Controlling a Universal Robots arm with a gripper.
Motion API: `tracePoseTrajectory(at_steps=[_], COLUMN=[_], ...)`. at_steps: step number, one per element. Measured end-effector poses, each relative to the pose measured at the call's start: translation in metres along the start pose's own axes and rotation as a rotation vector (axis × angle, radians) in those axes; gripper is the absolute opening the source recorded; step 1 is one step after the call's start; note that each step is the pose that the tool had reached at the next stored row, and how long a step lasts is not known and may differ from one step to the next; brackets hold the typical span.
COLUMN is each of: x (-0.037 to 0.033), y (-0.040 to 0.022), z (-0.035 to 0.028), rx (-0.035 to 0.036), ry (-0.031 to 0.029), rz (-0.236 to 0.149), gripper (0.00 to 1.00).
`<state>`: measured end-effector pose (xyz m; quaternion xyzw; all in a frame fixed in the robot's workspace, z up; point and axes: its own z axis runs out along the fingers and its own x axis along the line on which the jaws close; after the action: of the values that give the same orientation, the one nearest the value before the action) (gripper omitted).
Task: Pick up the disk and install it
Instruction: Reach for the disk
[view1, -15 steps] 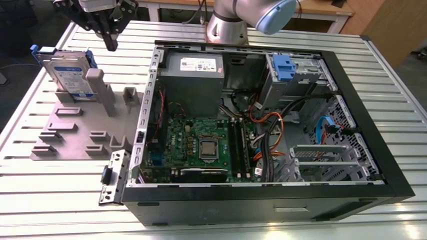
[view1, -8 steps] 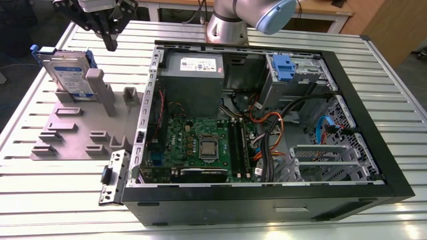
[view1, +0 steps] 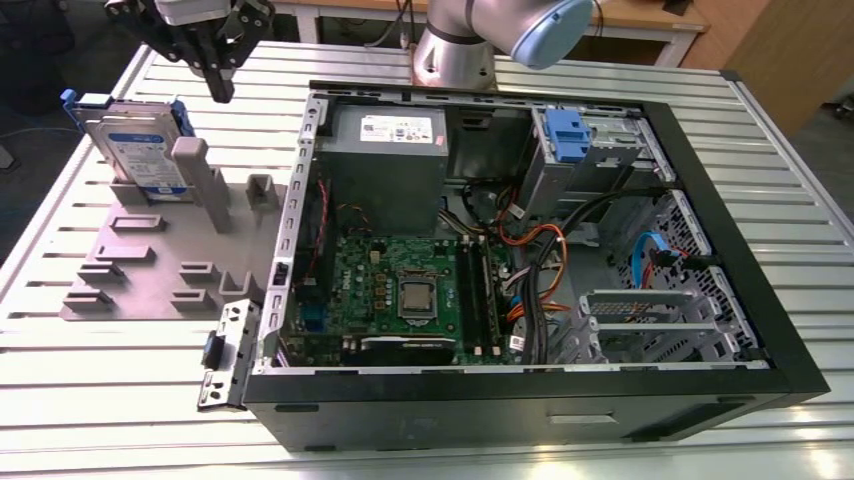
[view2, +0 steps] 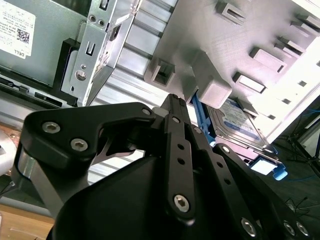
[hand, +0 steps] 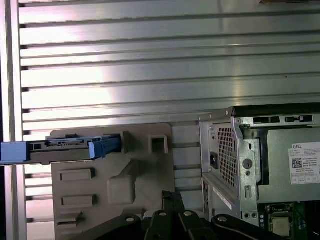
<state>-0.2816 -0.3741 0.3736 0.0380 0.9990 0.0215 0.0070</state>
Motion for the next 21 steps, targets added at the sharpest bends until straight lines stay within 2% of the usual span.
tracePoseTrajectory(at_steps=[8,21], x=[0.0067,0.0087], y=[-0.0006,-0.0008], z=[0.0029,0.0045], rx=[0.0,0.0], ry=[0.0,0.0003], rz=[0.0,0.0], gripper=[0.11,0.11])
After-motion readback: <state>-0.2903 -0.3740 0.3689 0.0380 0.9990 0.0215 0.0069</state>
